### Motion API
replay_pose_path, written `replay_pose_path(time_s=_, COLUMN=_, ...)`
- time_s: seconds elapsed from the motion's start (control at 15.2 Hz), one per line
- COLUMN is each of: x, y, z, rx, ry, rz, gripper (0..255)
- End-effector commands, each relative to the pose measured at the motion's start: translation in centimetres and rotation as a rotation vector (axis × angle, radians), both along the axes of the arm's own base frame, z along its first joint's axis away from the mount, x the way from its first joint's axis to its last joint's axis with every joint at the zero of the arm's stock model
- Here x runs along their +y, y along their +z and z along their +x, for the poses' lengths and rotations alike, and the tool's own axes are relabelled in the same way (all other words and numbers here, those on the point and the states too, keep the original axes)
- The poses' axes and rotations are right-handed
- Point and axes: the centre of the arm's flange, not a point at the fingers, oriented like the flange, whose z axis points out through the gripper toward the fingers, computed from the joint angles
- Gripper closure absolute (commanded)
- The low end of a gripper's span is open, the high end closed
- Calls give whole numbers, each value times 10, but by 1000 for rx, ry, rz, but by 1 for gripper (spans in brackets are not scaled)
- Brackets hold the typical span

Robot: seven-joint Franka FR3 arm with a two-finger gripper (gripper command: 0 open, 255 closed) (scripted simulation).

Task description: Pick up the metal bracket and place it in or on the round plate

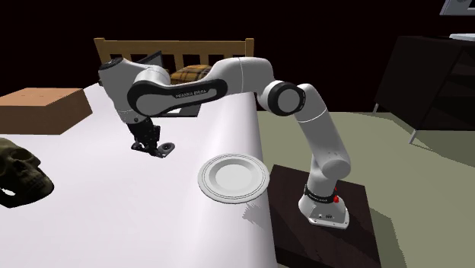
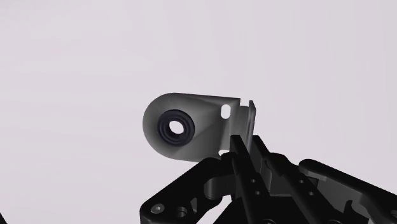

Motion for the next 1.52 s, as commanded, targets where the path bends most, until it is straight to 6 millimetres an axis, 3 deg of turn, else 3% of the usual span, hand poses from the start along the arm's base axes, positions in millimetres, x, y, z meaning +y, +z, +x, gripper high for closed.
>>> replay_pose_path(time_s=0.0, x=-1, y=11, z=0, rx=0, ry=0, rz=0, gripper=255)
replay_pose_path(time_s=0.79, x=-1, y=69, z=0, rx=0, ry=0, rz=0, gripper=255)
replay_pose_path(time_s=1.45, x=5, y=75, z=-132, rx=0, ry=0, rz=0, gripper=255)
